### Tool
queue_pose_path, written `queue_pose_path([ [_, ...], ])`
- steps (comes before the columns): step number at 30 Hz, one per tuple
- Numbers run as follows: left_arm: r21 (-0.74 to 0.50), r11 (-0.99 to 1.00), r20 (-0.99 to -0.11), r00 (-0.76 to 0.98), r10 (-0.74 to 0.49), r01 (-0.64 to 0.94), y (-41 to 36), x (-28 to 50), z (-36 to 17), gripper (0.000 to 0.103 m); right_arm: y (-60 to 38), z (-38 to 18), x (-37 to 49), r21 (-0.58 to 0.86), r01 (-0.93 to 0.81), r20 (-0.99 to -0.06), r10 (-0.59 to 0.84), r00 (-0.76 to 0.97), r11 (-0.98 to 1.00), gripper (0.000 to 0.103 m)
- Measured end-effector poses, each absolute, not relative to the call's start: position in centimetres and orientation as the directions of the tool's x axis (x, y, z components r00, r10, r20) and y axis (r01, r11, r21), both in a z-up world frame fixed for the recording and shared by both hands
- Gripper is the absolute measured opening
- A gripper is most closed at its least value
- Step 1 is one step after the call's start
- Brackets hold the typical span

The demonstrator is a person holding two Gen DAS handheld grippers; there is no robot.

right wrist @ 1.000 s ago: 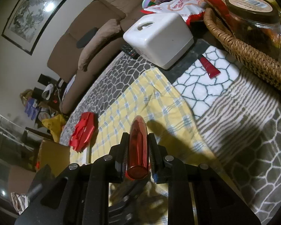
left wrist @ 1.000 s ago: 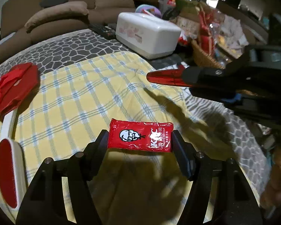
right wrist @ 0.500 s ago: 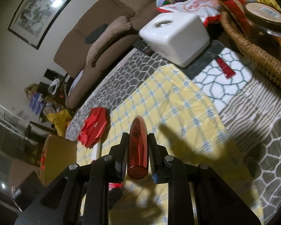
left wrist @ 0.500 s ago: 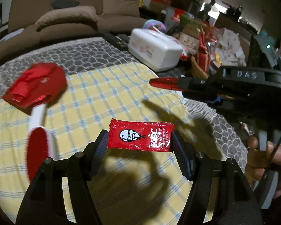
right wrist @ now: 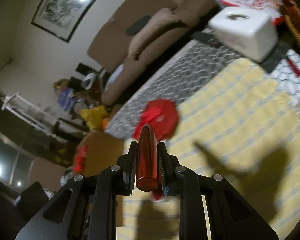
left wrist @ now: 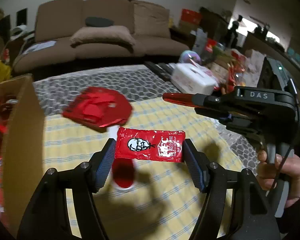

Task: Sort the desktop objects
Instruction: 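Carry the KFC packet in the left tool and the tube in the right tool toward the box, then open the left tool over the box to drop the packet while the right tool drops the tube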

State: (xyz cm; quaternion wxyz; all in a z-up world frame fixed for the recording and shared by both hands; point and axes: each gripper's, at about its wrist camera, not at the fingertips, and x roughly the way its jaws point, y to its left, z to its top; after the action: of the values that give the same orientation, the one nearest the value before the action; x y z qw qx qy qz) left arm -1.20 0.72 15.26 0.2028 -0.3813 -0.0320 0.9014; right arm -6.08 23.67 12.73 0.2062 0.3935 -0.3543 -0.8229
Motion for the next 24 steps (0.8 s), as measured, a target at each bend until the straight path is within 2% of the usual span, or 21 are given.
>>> queue_pose_path([
  [8, -0.242, -0.938, -0.652, -0.674, 0.347, -0.248, -7.9, 0.8, 17.3, 0.065, 14.2, 15.8, -5.4, 0.761, 0.211, -0.434, -0.723, -0.538, -0.614, 0.020],
  [13, -0.238, -0.958, -0.662, -0.695, 0.282, -0.162, -13.4, 1.8, 17.2, 0.065, 8.7, 15.3, -4.7, 0.741, 0.267, -0.454, -0.752, -0.478, -0.616, 0.020],
  [24, -0.323, -0.946, -0.657, -0.723, 0.214, 0.013, -24.3, 2.5, 16.1, 0.065, -0.2, 14.1, -3.4, 0.702, 0.344, -0.494, -0.774, -0.395, -0.624, 0.020],
])
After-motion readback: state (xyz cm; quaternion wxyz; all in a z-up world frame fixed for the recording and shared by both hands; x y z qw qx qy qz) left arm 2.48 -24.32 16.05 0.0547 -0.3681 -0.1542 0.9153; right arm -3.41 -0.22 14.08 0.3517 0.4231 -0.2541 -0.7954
